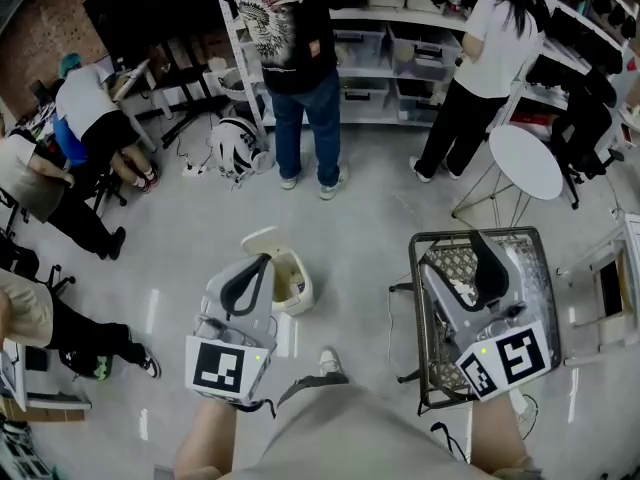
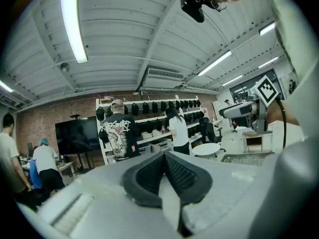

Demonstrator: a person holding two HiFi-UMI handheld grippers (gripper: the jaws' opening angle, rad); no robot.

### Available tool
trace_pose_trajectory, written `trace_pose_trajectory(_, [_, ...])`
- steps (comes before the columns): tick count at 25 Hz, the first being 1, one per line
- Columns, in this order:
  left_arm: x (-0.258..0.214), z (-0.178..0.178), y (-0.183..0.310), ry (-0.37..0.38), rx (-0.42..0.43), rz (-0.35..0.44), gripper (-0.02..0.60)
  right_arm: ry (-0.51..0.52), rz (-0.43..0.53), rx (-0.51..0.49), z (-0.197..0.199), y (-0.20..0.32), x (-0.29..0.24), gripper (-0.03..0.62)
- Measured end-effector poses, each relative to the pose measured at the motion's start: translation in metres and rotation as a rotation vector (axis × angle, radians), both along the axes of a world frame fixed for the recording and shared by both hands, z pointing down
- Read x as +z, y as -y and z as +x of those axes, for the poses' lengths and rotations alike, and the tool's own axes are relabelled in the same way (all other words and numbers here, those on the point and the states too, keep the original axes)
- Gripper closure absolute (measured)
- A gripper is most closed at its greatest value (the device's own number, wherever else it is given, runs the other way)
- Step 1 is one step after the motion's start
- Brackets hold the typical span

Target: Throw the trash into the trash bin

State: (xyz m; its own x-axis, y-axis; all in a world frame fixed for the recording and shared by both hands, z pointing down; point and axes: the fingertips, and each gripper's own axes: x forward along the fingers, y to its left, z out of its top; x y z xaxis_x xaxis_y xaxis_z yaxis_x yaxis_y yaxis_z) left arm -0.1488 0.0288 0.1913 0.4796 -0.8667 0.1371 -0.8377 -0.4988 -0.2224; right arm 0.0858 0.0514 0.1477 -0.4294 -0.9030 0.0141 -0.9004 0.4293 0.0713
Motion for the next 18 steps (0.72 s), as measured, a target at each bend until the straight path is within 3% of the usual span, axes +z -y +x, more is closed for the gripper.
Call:
trace_pose_trajectory(10, [0.013,-0.012,0.070,-0.034,0.081,-0.028,0.578,0.005,-0.022,0.096,-0.013,0.052,0.015,0.279])
trace_pose_trajectory(18, [0.023,-0.009,0.094,-0.035,0.073,-0.054,0.578,-0.016,-0.060,0.122,-0.003,0.074,0.023,0.278])
